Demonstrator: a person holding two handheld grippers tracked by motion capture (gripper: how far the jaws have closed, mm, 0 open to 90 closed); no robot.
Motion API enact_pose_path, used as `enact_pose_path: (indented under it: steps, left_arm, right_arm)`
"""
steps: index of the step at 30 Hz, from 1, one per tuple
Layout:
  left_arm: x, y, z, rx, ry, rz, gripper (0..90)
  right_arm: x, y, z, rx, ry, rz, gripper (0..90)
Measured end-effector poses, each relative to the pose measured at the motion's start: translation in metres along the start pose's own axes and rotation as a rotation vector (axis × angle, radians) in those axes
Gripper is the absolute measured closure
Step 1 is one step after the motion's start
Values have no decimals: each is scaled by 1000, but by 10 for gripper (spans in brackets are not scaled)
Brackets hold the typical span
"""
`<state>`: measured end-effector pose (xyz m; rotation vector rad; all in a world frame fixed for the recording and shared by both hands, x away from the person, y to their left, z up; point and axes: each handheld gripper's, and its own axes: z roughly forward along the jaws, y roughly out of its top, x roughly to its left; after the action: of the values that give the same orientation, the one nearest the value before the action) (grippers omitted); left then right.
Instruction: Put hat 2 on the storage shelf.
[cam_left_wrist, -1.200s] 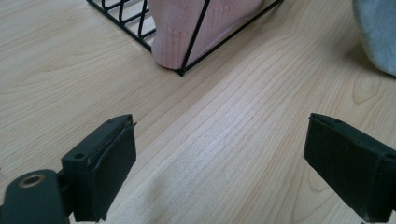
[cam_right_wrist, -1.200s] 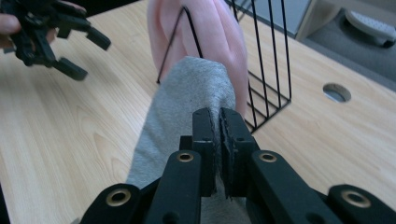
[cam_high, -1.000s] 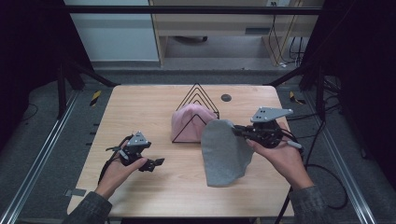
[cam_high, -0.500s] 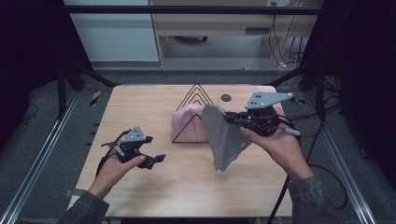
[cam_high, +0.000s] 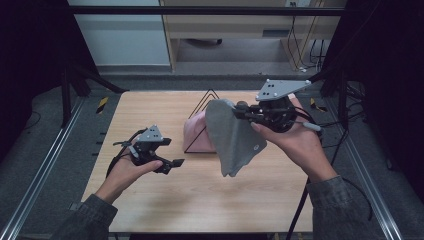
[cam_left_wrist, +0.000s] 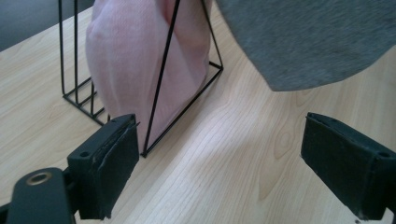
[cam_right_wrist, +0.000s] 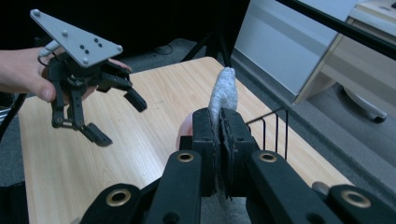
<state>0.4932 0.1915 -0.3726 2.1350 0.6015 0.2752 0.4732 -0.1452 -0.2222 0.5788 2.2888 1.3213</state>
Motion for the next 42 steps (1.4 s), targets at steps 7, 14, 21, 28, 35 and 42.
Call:
enact_pose_path:
  steps: [7,14,21,28,35,42]
  left_arm:
    - [-3,17,-2,-13,3,25,119]
    - [-2,30,-6,-22,3,58,129]
    - [0,37,-9,-61,9,53,169]
    - [5,42,-9,-69,25,54,180]
    - [11,43,-6,-80,47,49,197]
    - [15,43,2,-88,36,36,205]
  right_arm:
    - [4,21,6,-7,1,-29,858]
    - [7,38,14,-18,4,-42,857]
    - [10,45,25,-11,15,-53,857]
    - [15,53,33,-17,26,-61,857]
    - [21,62,34,-43,40,-71,856]
    - [27,63,33,-53,52,-70,856]
